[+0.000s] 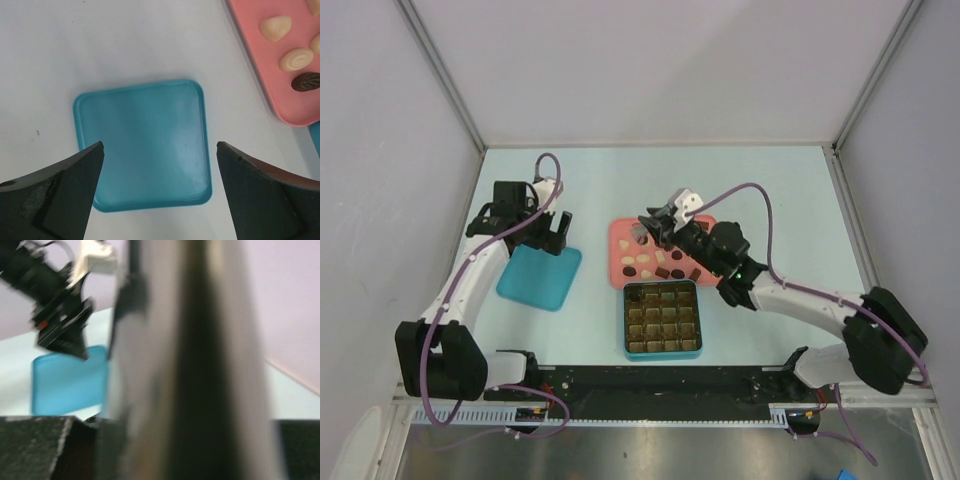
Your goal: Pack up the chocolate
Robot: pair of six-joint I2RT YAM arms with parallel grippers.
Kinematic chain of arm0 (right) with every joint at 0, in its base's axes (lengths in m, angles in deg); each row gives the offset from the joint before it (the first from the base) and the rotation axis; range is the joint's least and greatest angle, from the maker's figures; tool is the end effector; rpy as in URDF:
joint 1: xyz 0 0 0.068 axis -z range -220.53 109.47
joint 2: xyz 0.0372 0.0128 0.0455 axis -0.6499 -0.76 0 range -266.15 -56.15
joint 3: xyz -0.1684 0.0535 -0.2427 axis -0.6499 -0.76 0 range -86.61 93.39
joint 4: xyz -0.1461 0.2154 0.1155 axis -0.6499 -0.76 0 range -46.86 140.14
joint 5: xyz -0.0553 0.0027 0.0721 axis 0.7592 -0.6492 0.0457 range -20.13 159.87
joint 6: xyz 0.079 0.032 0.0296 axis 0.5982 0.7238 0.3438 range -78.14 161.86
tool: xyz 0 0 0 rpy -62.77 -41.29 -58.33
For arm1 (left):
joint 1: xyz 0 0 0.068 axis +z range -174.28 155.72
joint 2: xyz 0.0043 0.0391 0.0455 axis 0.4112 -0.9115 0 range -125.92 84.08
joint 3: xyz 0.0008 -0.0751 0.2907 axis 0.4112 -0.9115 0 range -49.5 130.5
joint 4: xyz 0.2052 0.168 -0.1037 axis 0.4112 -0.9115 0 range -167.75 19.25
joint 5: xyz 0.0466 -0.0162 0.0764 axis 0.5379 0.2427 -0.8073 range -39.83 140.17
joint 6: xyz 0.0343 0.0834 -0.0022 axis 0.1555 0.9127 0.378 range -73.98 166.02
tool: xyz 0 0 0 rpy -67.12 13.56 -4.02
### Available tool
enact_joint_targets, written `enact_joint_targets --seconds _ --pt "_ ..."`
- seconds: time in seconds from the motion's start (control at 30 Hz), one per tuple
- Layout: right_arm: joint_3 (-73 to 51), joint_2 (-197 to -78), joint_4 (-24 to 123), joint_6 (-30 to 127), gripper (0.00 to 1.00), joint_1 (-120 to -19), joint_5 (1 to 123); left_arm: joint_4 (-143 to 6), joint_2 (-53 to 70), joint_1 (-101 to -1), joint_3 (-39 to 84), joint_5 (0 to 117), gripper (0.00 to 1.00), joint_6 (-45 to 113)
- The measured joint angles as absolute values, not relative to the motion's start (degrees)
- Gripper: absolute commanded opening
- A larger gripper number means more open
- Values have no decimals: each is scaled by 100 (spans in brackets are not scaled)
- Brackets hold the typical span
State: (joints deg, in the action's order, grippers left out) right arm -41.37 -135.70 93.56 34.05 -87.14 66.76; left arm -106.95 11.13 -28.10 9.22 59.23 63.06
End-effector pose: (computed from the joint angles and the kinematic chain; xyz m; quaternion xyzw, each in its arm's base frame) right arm 0.2553 0.2763 0.3227 -0.3148 0.5673 0.2693 0.7117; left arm 0.3069 -0.0333 0.2664 0.1961 0.9177 -0.0350 0.3437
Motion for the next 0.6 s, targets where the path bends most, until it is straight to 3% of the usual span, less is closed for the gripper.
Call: enact_joint_targets --seconds 0.3,0.6 --pt "-5084 -12127 8427 3435 27 -9613 7235 -10724 1264 -2812 922 5928 100 6304" --pt "-5423 -11966 8204 3608 28 -9855 7567 -10745 1336 -2812 909 5928 100 6300"
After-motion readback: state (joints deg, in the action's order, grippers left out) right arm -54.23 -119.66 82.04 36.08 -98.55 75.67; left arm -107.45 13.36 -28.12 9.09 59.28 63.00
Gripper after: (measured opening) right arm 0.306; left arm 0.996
